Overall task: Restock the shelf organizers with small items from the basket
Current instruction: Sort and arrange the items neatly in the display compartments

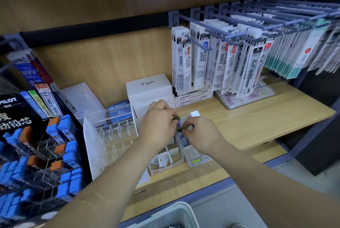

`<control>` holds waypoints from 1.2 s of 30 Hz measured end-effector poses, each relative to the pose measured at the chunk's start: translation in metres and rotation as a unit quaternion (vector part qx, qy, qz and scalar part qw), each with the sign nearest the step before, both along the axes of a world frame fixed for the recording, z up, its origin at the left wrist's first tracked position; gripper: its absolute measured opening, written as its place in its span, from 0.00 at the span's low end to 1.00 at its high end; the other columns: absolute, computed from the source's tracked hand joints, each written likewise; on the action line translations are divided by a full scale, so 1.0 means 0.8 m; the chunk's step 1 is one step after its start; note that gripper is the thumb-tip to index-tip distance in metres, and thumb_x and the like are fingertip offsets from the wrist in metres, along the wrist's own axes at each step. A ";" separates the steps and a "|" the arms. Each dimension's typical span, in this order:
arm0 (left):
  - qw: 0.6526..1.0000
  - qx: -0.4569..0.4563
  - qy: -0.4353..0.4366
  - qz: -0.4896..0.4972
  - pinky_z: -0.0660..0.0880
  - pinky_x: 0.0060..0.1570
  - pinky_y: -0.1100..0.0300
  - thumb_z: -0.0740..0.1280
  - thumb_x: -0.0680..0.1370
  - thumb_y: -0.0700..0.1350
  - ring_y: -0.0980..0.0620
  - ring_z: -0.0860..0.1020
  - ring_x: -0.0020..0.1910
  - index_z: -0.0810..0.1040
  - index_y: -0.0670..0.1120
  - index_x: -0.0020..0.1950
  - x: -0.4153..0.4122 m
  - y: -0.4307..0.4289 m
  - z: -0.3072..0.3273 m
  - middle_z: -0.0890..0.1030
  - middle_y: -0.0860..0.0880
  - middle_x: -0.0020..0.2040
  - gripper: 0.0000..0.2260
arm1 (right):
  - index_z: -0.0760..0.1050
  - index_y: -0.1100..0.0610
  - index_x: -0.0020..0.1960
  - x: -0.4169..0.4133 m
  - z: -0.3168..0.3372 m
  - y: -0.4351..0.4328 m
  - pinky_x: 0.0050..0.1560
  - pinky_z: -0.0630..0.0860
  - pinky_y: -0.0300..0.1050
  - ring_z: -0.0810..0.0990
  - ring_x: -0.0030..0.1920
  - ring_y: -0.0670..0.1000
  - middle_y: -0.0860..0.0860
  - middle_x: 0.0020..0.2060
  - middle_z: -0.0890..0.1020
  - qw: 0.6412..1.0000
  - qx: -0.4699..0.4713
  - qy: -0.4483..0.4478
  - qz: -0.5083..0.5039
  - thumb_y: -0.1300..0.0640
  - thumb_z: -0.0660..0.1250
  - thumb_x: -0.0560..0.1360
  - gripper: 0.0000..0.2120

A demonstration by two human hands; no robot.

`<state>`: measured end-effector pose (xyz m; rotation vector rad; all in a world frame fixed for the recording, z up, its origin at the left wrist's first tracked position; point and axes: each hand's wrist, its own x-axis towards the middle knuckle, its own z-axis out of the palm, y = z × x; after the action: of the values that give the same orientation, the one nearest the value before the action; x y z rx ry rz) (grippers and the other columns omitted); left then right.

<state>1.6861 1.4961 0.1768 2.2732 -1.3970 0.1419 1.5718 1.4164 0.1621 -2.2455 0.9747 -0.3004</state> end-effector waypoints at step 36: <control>0.880 -0.173 0.442 -0.002 0.74 0.31 0.67 0.72 0.73 0.37 0.58 0.75 0.26 0.82 0.41 0.44 0.005 0.029 0.072 0.80 0.49 0.30 0.01 | 0.80 0.58 0.52 -0.040 0.073 -0.007 0.37 0.76 0.41 0.81 0.34 0.50 0.58 0.42 0.85 0.872 0.456 -0.169 0.063 0.54 0.64 0.79 0.09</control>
<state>1.6898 1.5197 0.2345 1.6643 -0.7907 -0.5462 1.5397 1.4112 0.2208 -1.3159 0.5836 -0.1180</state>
